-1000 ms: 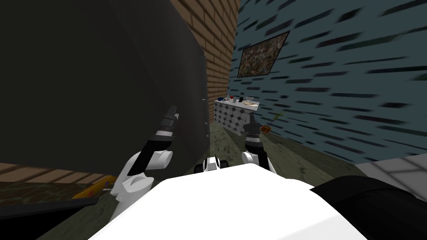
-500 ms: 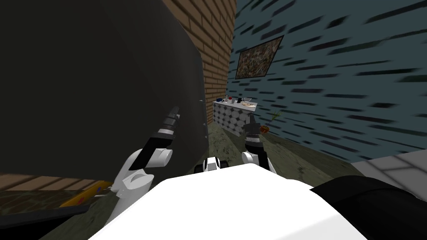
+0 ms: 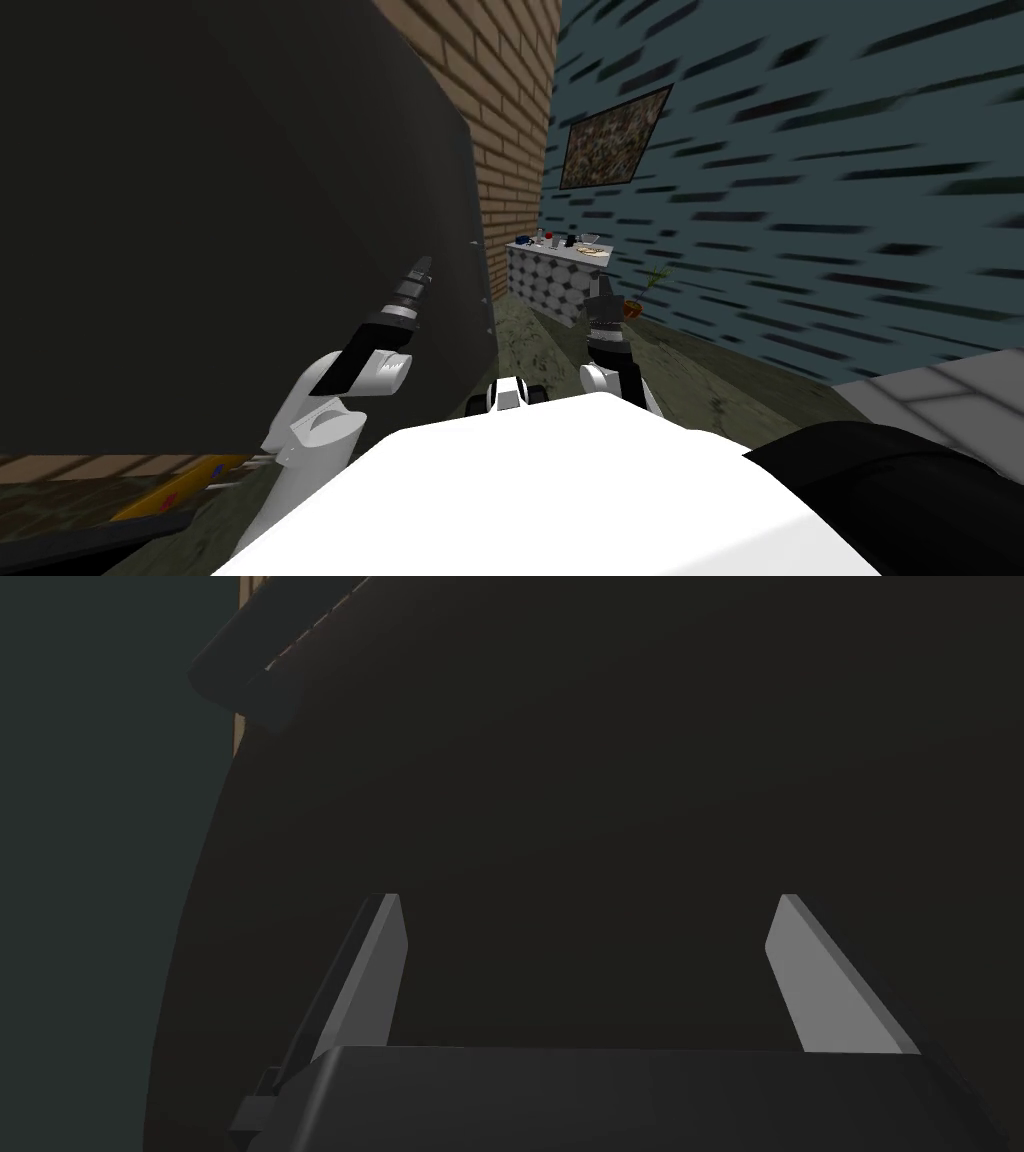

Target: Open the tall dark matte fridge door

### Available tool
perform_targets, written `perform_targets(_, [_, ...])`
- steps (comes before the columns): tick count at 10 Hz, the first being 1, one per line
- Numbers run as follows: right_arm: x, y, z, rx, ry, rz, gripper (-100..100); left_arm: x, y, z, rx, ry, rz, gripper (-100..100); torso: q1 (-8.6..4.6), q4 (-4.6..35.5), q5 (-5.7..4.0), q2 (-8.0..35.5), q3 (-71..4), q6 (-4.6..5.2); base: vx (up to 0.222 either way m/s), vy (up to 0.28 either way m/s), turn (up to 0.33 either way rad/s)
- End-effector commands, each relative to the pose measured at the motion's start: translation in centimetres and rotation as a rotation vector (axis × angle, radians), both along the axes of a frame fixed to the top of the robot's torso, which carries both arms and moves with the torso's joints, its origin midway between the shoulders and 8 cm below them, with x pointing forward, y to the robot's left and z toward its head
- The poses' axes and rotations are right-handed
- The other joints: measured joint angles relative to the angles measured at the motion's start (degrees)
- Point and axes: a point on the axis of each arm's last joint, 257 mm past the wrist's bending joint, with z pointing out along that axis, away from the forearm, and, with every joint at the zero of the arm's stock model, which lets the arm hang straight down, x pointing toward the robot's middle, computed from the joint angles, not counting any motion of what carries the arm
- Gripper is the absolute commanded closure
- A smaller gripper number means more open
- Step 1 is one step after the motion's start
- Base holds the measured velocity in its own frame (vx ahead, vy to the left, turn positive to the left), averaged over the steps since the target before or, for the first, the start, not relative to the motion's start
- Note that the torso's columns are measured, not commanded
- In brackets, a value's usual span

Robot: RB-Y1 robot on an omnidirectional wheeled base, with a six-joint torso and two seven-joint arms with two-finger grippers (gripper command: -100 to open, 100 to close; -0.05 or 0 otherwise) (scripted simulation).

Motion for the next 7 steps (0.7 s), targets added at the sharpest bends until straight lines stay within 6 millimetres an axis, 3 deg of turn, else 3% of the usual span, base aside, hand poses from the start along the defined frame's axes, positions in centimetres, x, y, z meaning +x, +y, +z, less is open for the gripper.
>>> perform_targets(1, [0.0,0.0,0.0,0.000,0.000,0.000,0,0.7,0.4,-0.9,0.010,0.041,0.020,-100,0.06,-0.1,0.04,-0.1,0.0,-0.02,0.007,-0.022,0.008])
perform_targets(7, [0.0,0.0,0.0,0.000,0.000,0.000,0,2.5,1.7,-2.5,0.066,0.150,0.079,-100,0.08,-0.1,0.04,-0.1,-0.1,0.02,0.030,-0.045,-0.045])
